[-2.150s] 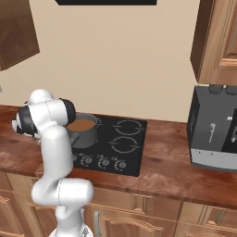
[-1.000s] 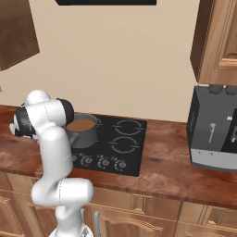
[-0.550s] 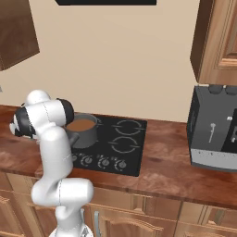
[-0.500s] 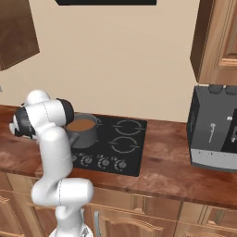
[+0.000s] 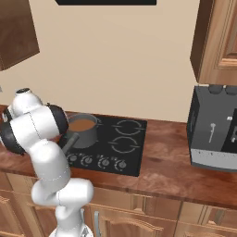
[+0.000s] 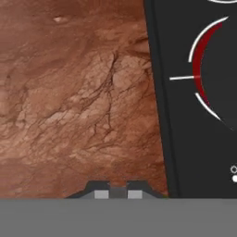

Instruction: Pick up the sugar cube(s) and place them in the saucepan with hot chocolate.

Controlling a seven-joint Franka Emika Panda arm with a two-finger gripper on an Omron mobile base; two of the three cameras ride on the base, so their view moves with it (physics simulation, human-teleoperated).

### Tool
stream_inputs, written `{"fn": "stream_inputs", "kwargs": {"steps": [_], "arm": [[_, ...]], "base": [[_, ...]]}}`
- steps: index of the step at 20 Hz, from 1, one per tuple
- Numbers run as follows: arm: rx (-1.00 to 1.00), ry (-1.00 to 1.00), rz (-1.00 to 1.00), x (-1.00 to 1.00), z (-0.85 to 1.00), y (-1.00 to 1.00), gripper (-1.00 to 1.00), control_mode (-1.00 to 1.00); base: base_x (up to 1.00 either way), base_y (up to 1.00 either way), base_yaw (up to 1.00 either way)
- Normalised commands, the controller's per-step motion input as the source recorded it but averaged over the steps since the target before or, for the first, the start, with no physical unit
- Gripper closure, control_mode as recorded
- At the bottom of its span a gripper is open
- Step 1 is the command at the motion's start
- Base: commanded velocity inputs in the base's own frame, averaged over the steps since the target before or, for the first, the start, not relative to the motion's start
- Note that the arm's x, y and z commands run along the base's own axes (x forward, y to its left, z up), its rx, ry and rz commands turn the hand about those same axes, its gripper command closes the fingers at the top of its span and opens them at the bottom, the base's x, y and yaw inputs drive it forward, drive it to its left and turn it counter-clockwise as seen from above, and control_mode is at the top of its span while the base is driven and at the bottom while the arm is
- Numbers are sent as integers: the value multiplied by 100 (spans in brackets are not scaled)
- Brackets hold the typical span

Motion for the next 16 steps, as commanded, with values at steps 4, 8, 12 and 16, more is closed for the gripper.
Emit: {"fn": "stream_inputs", "kwargs": {"steps": [4, 8, 12, 16], "arm": [[4, -3, 0, -20, 100, -60, 100, -100], [3, 0, 0, -18, 100, -49, 100, -100], [0, 0, 0, -3, 100, -46, 100, -100], [0, 0, 0, 0, 91, -74, 100, -100]], "base": [[0, 0, 0], [0, 0, 0], [0, 0, 0], [0, 0, 0]]}}
